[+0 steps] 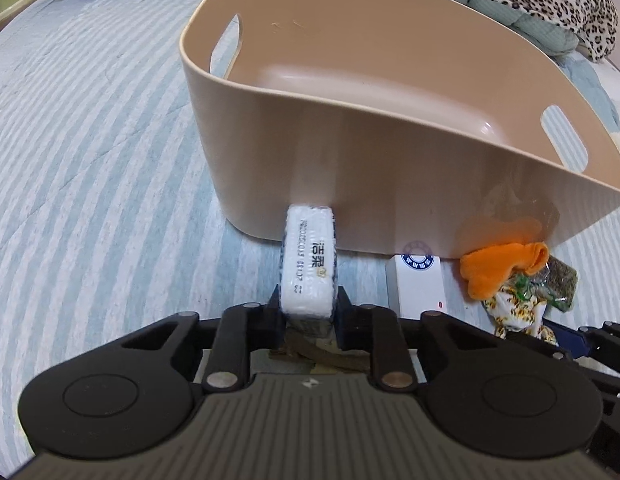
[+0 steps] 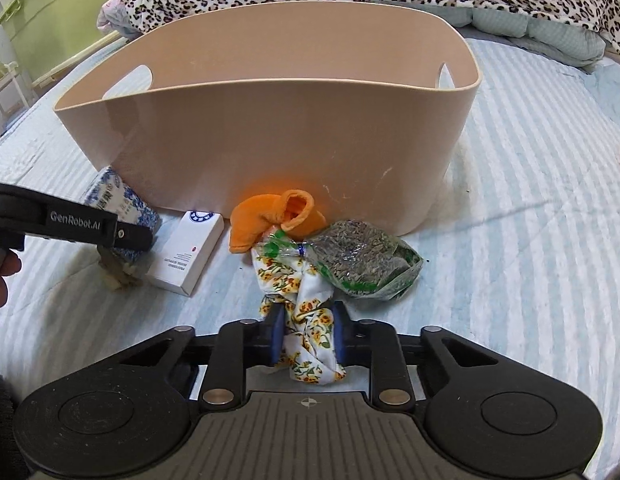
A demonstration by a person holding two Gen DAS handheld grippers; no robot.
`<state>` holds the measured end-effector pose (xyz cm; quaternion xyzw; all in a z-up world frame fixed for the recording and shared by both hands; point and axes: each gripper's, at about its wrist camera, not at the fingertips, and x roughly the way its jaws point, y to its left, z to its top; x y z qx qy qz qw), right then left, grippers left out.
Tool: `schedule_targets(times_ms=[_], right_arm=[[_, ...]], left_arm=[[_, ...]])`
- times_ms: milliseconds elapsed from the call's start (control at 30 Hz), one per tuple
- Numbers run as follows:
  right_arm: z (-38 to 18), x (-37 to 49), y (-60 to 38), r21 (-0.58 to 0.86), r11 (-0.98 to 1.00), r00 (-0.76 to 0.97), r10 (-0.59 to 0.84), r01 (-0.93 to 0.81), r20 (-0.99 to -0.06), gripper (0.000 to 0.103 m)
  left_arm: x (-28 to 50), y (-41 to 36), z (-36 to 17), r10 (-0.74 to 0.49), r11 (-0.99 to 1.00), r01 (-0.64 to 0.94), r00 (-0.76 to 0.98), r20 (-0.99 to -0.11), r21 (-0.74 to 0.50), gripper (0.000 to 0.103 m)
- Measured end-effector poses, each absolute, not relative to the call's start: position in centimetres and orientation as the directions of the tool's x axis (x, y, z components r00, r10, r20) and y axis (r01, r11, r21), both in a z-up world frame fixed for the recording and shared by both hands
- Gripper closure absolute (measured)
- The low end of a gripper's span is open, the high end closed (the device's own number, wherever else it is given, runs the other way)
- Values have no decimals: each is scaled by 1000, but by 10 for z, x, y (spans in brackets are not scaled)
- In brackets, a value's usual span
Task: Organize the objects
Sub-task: 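Lift the pack and scrunchie over the basket and release both inside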
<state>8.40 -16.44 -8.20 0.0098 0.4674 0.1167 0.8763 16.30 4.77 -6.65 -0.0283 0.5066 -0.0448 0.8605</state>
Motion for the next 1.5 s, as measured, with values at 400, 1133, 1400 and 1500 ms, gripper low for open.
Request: schedule_targets(times_ms=[400,1133,1400,1500], right_arm=[[-69,98,-169,189,959,535,276,-213,-798,90],[13,81,-188,284,910,634,414,-302,-653,91],[58,88,-199,283,901,697,434,-329,-571,91],[70,97,-202,260,910,723,415,-323,-552,91]], left_arm=[[162,53,-59,-133,991,52,490,-861,-123,82],[108,58,48,-116,992,44,673,-731,-117,82],[104,50,88,-125,992,69,738,-663,-109,82],[114,44,94,-113,993,61,749,-653,-102,82]])
